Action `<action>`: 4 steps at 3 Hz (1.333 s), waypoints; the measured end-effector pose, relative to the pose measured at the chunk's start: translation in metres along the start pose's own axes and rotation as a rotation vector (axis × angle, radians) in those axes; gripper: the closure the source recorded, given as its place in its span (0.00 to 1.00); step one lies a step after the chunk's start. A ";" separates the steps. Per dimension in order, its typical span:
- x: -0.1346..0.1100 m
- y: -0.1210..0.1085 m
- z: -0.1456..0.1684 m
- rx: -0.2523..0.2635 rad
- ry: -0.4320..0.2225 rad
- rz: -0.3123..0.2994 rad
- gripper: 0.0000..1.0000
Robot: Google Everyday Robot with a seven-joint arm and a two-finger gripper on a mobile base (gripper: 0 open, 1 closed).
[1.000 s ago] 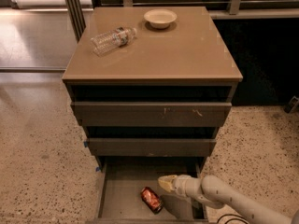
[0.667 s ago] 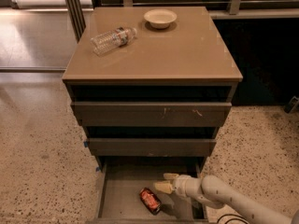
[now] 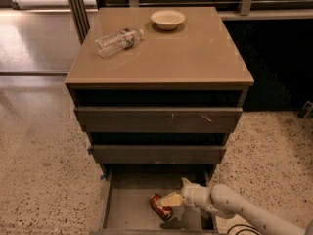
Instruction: Pick coke can from bottom drawer and place on counter
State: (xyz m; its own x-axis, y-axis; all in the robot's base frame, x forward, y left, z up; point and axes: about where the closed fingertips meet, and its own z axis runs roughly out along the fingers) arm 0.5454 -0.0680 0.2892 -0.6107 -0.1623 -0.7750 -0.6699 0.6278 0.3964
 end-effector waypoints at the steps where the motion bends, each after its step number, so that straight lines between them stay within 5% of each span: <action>1: 0.023 0.002 0.024 -0.018 0.070 0.034 0.00; 2: 0.071 0.011 0.064 -0.049 0.202 0.089 0.00; 3: 0.115 0.028 0.103 -0.087 0.352 0.086 0.00; 4: 0.133 0.038 0.115 -0.085 0.440 0.046 0.00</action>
Offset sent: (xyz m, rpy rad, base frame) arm -0.0521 0.0855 -0.1599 -0.1458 0.3894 0.1586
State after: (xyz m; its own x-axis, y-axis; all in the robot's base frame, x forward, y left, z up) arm 0.4869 0.0219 0.1445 -0.7496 -0.4557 -0.4800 -0.6591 0.5801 0.4787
